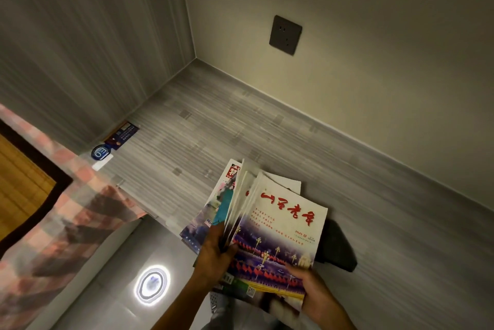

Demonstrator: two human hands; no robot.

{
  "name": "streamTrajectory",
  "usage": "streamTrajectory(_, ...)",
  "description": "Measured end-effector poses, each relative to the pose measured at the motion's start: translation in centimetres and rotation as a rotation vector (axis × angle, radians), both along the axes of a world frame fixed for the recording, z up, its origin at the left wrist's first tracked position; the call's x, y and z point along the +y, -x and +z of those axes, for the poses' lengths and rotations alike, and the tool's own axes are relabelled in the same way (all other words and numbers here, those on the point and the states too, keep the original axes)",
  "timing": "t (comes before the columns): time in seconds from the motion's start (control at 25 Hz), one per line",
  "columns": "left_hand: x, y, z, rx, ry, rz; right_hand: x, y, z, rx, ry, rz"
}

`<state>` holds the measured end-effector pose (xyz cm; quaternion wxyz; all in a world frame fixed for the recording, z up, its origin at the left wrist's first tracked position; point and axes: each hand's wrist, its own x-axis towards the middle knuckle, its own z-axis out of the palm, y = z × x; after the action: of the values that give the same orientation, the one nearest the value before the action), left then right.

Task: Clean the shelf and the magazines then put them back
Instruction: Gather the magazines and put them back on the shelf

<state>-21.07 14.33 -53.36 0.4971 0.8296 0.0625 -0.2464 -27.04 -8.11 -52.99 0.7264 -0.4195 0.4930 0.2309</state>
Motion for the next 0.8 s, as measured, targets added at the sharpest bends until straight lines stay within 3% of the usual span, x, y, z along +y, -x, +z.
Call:
streamTrajectory(0.16, -3.3, 1.1, 2.2, -0.253, -0.141, -0.123, 0.9, 1.2, -0.8, 0.045, 0.025, -0.127)
streamTrajectory(0.4, -5.1, 2.2, 1.7, -0.225, -0.252, -0.269, 0.4, 2.6, -0.7, 0.017, 0.003, -0.241)
streamTrajectory(0.6, -5.3, 2.2, 2.6, -0.179, 0.025, -0.118, -1.1, 2.8, -0.5, 0.050, 0.031, -0.171)
streamTrajectory(0.8, -6.2, 2.5, 4.0, 0.023, 0.355, 0.012, -5.5, 5.7, 2.4, -0.106, -0.047, -0.300)
